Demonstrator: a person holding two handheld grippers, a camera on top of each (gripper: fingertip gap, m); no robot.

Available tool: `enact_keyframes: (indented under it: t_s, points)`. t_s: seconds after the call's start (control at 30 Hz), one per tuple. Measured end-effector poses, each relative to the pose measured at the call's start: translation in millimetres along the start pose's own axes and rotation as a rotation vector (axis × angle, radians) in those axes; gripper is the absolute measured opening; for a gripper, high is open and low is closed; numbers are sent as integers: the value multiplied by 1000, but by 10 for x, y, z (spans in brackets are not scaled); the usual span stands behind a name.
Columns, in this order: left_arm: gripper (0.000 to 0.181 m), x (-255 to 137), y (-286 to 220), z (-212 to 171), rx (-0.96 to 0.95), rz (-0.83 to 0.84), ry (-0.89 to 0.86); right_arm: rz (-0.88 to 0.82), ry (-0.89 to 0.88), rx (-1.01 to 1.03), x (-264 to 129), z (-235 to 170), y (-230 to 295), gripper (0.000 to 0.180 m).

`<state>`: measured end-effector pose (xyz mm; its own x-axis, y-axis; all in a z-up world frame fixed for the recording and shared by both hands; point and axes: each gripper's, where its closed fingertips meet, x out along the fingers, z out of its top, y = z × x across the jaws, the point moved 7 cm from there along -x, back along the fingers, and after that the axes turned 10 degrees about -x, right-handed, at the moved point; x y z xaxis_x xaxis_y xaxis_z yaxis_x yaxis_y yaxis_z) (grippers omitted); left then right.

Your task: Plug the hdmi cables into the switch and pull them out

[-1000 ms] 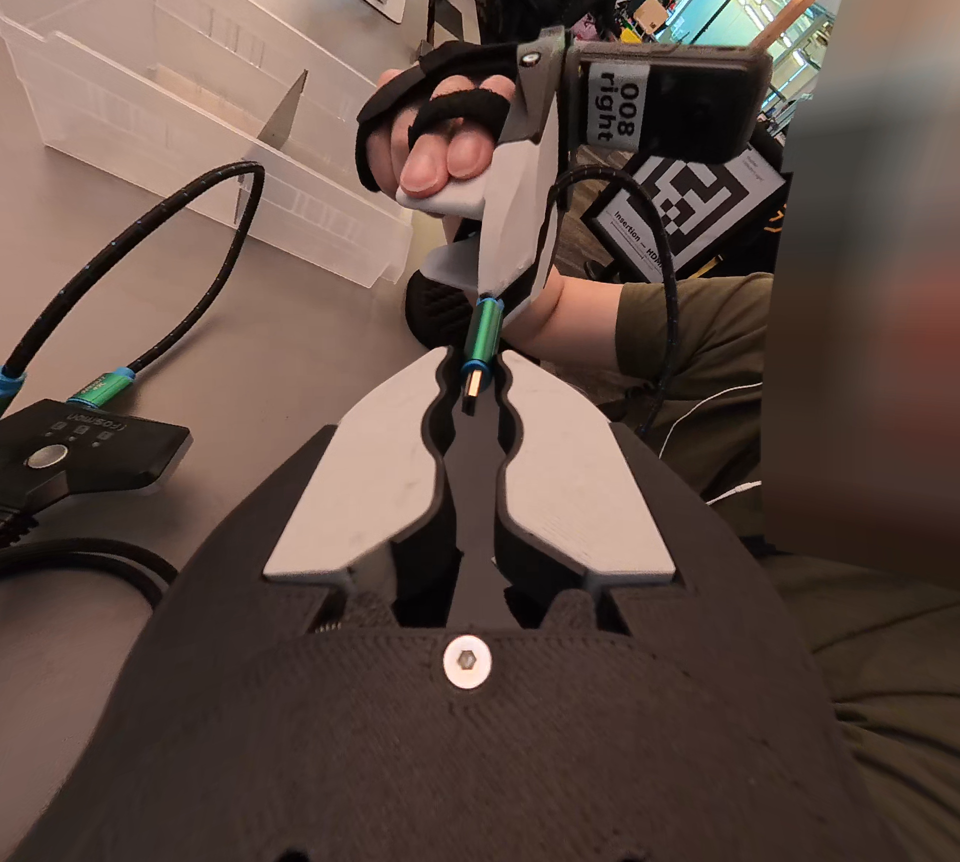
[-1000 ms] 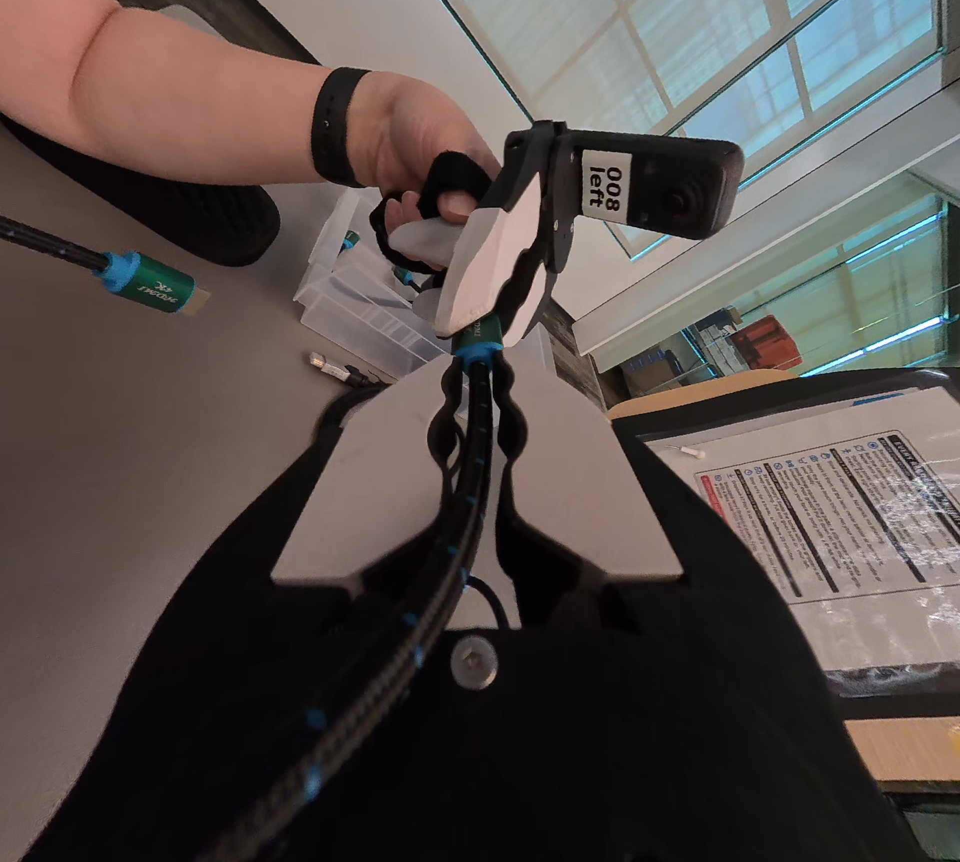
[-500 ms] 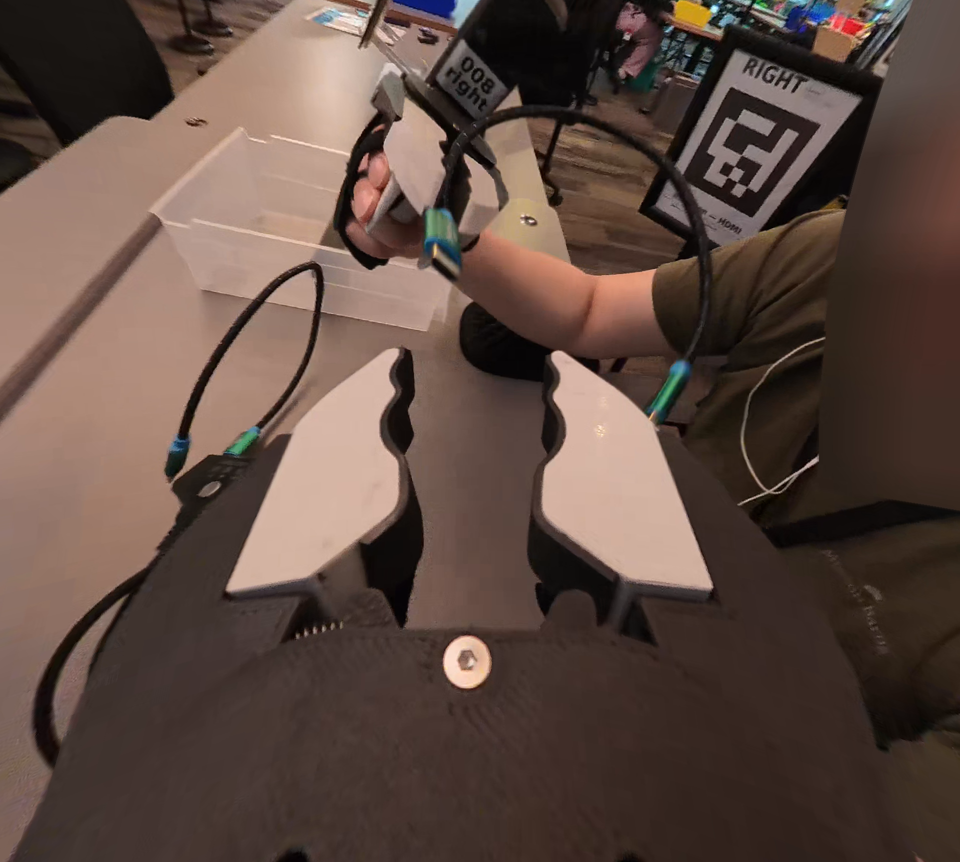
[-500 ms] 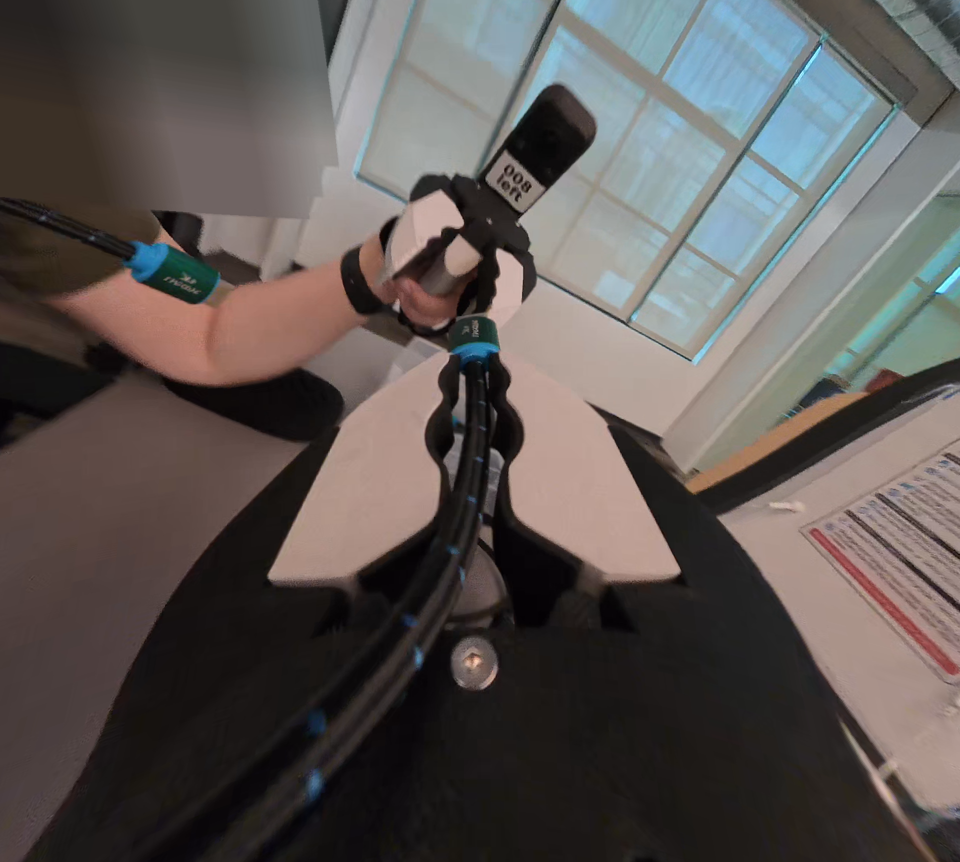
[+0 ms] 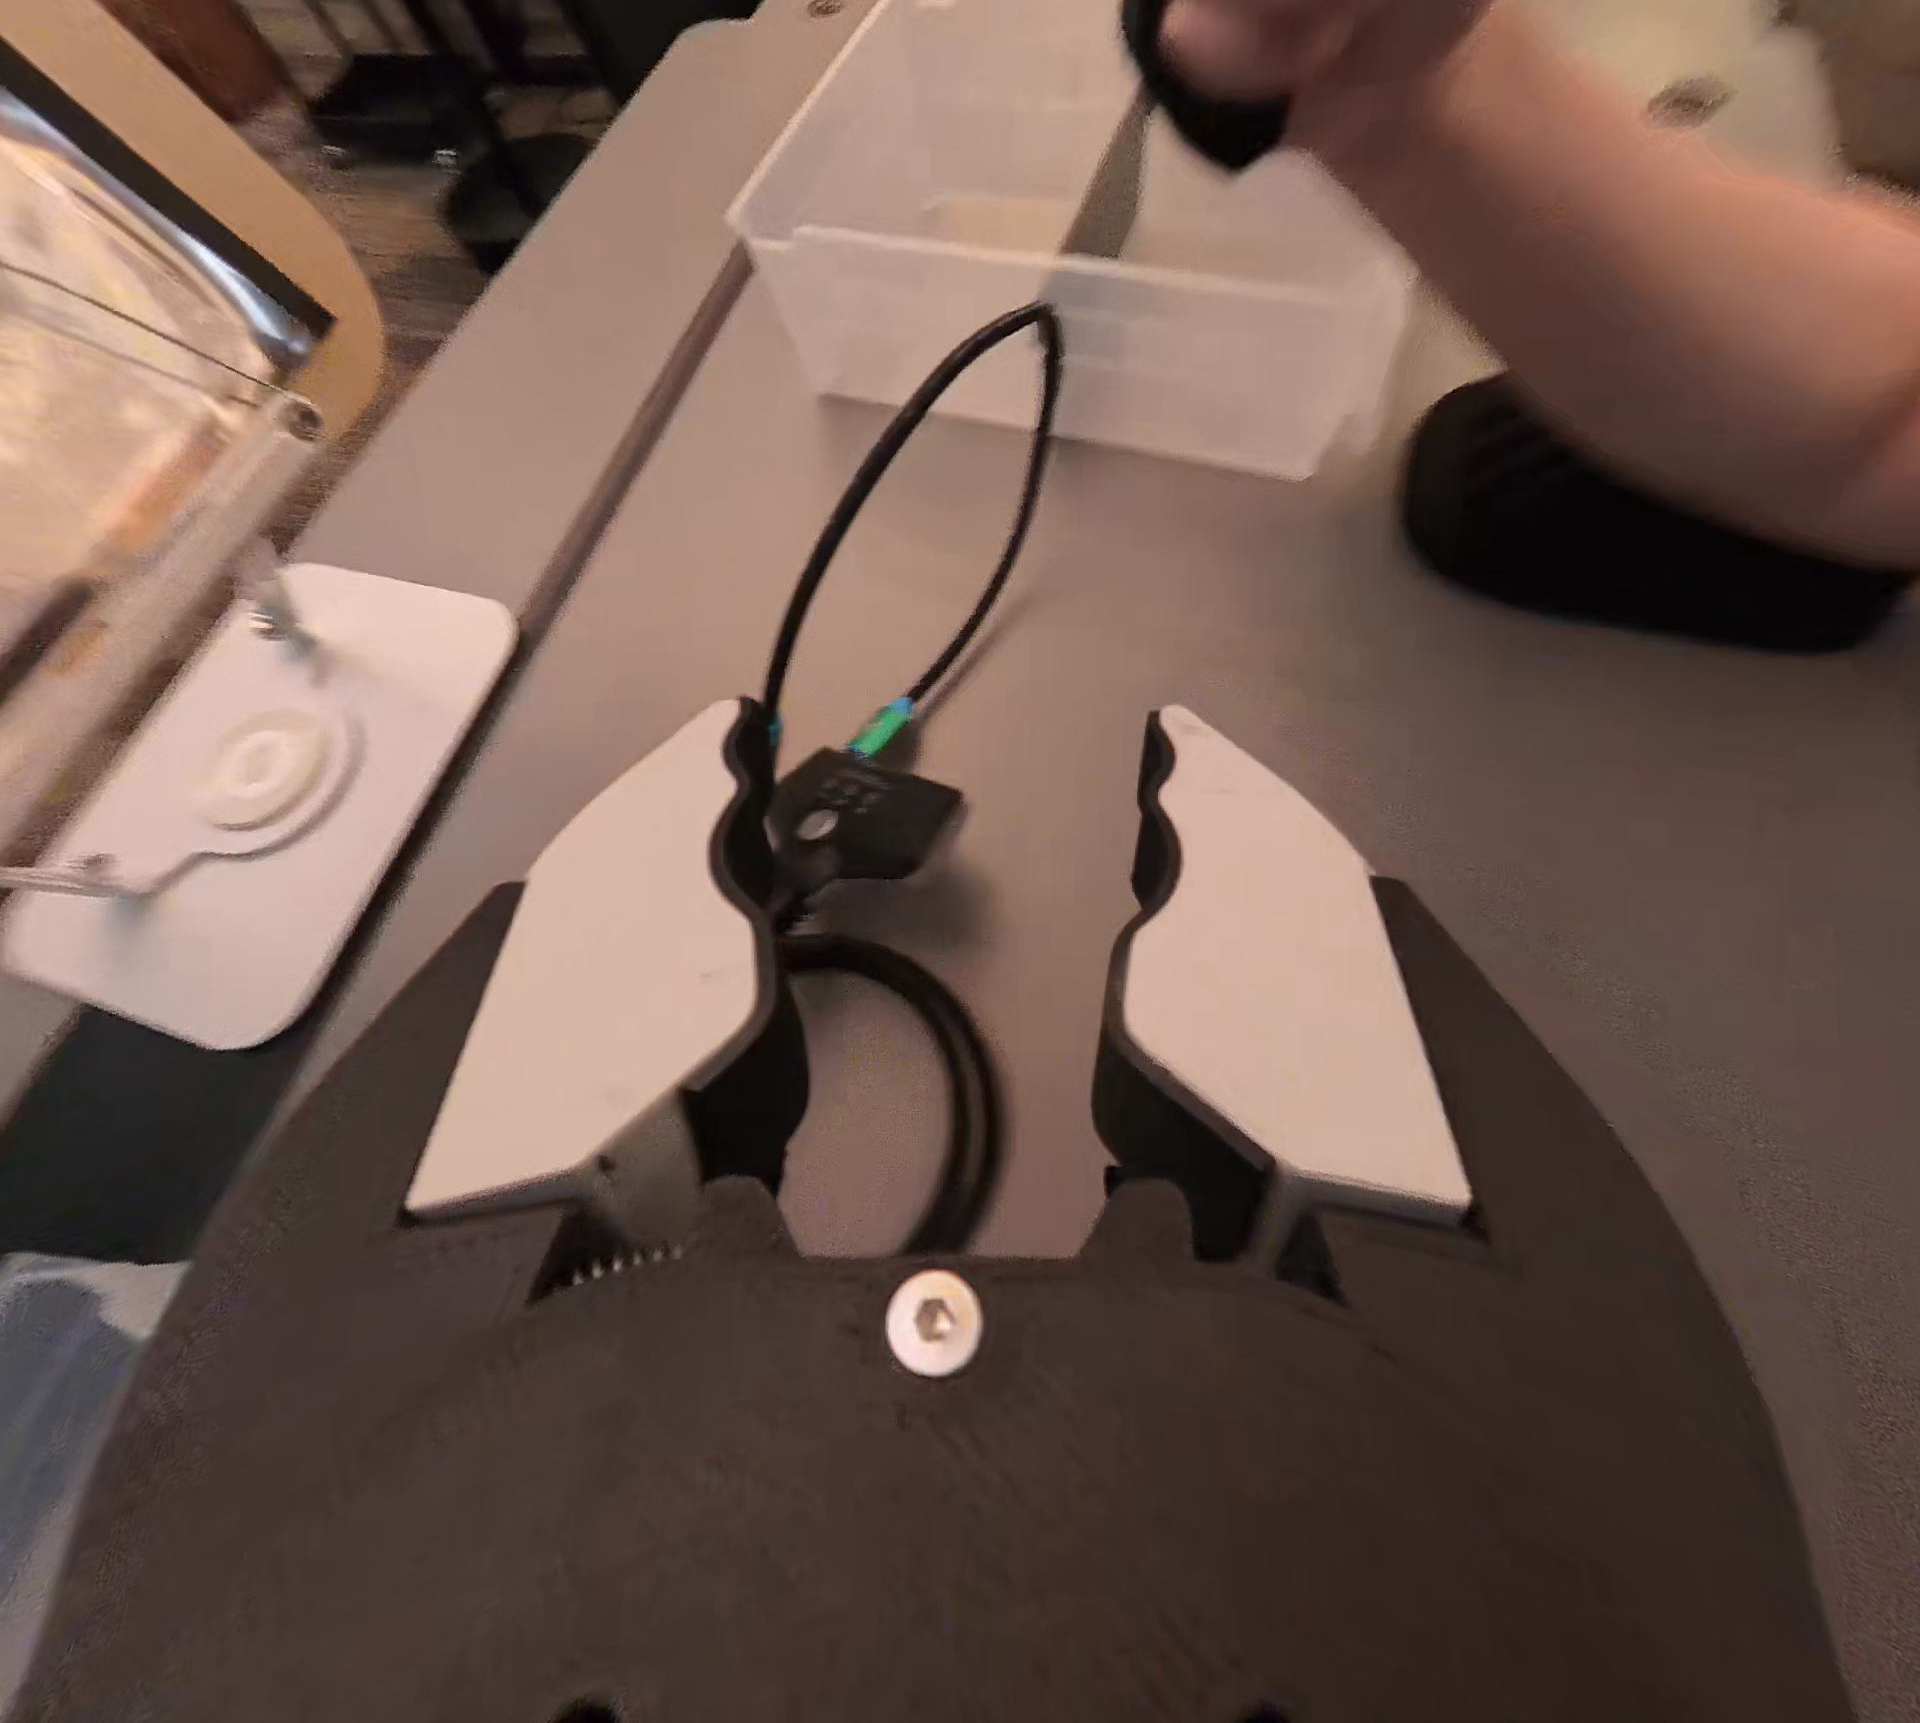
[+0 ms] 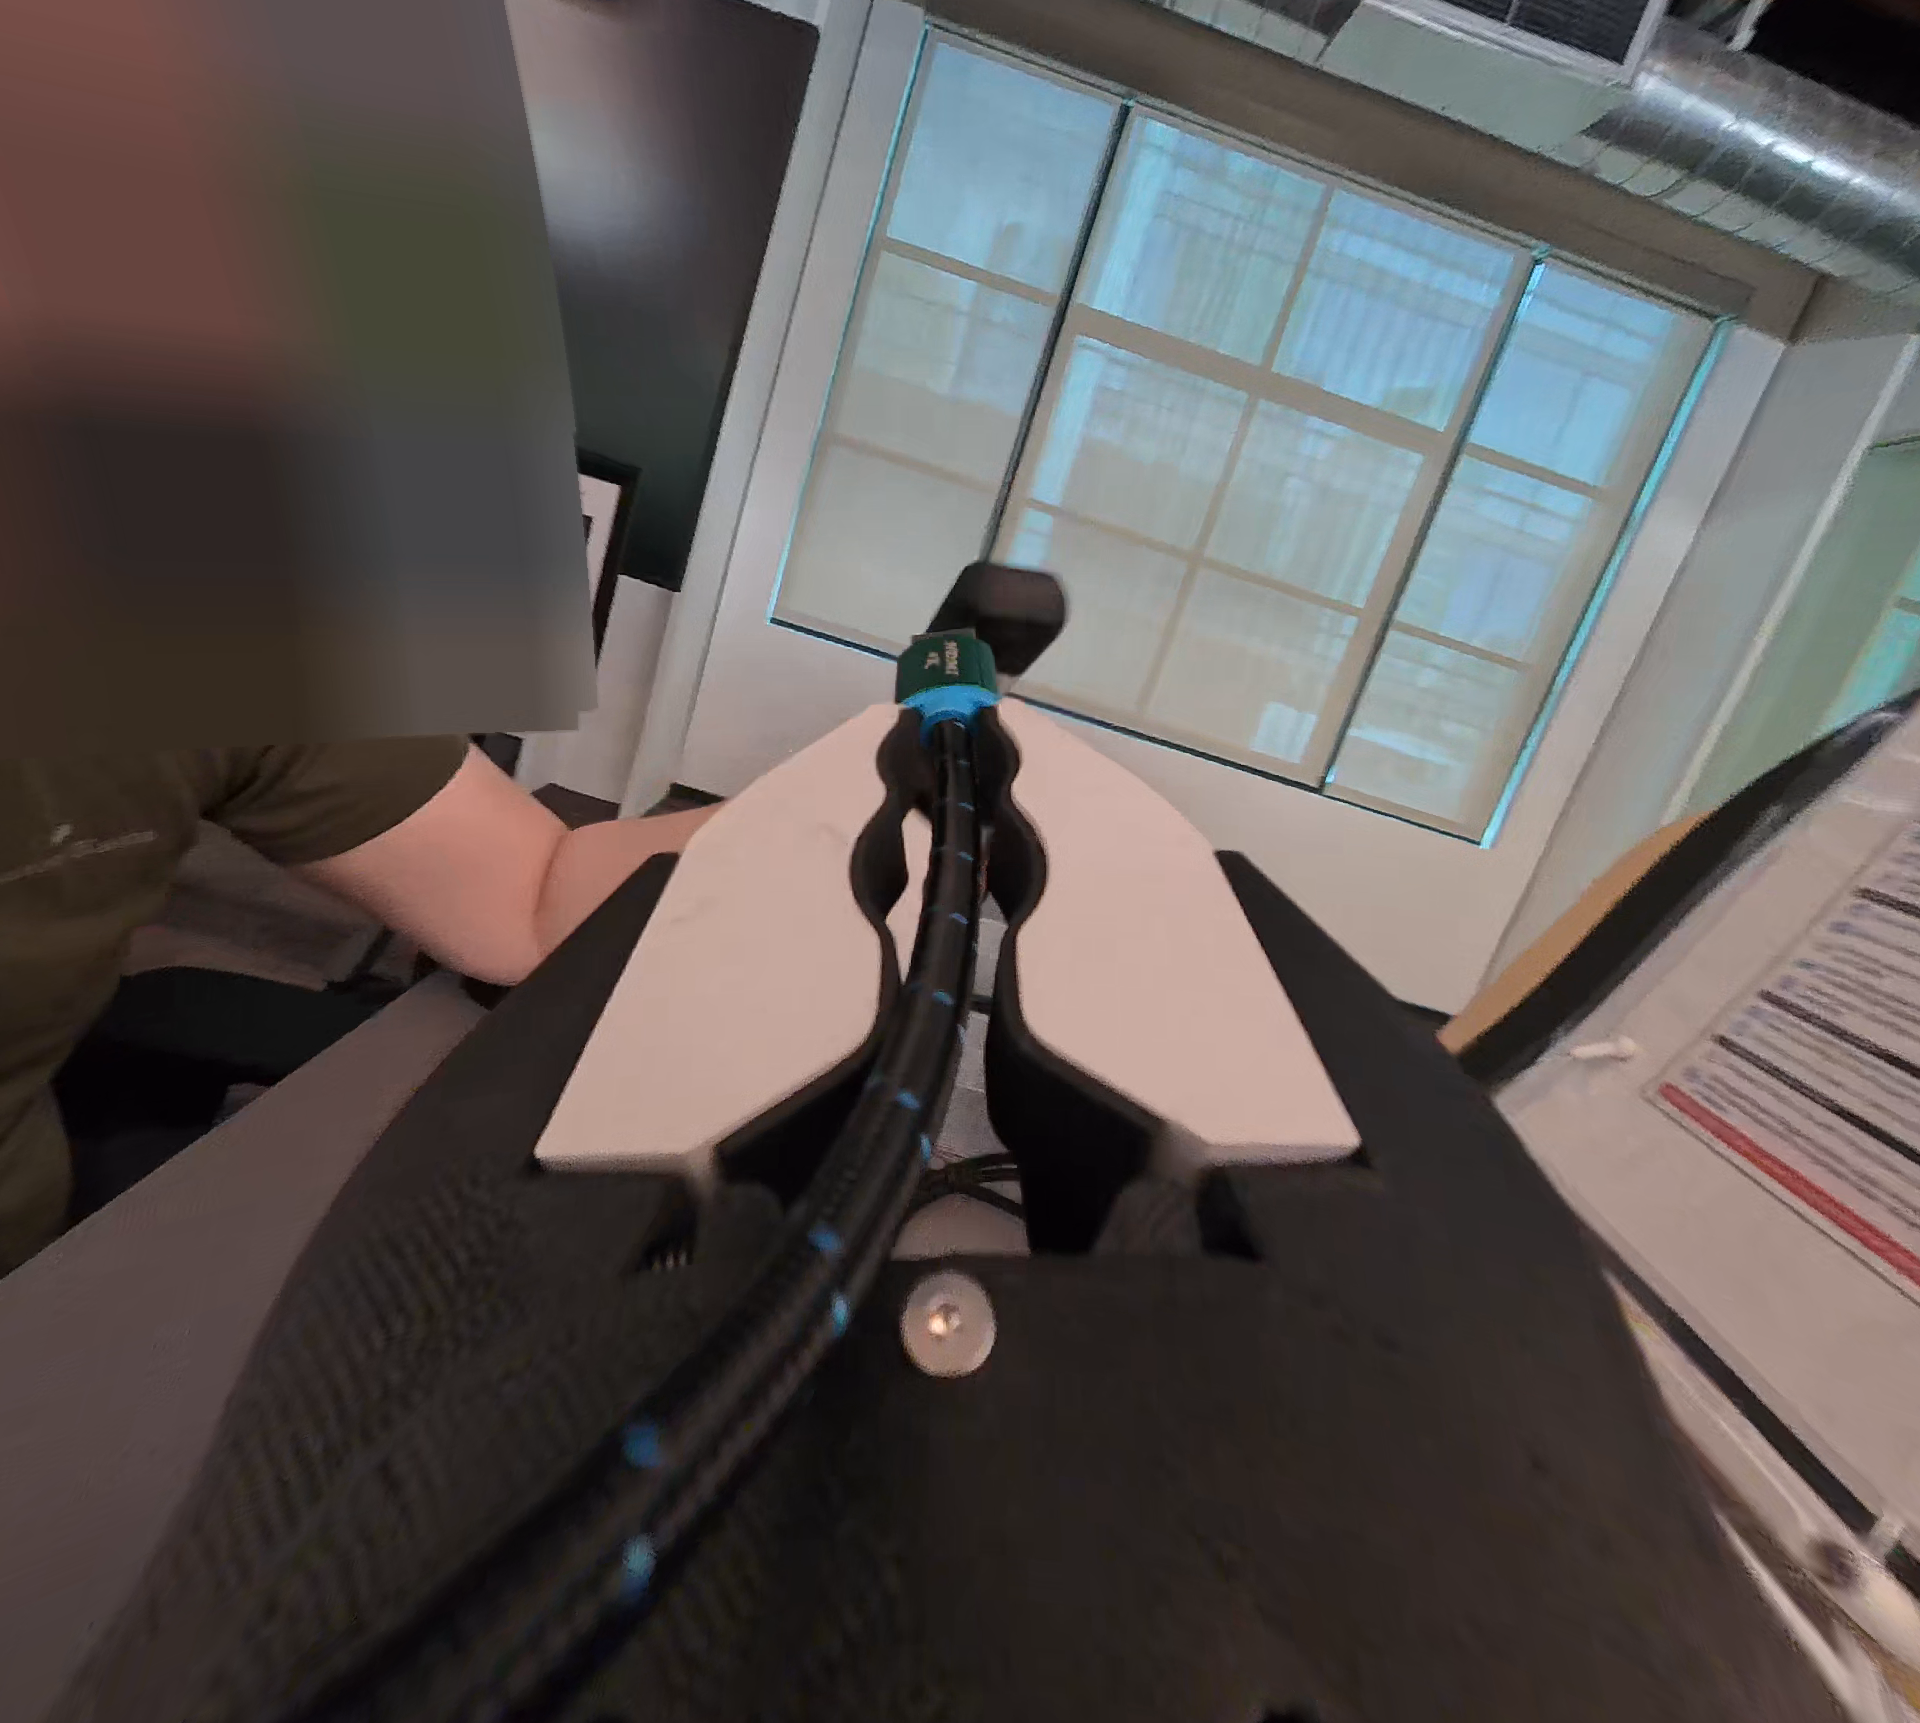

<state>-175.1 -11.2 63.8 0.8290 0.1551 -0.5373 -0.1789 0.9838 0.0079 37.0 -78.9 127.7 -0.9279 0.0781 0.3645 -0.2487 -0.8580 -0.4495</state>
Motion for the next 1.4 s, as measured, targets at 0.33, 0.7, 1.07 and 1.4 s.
enact_keyframes:
  t_s: [0.33,0.7,1.07,1.4]
  points:
    - [61,968,-34,-686,479,255,412,-138,-94,-85,-478,452,-87,12]
    - [33,1307,272,-965,698,523,431,-139,-127,-114,-563,586,-60,12]
    - [22,1356,406,-944,806,653,406,-138,-124,-97,-581,581,-77,12]
    - [21,570,291,-214,780,890,49,-47,9,18,-336,236,-107,12]
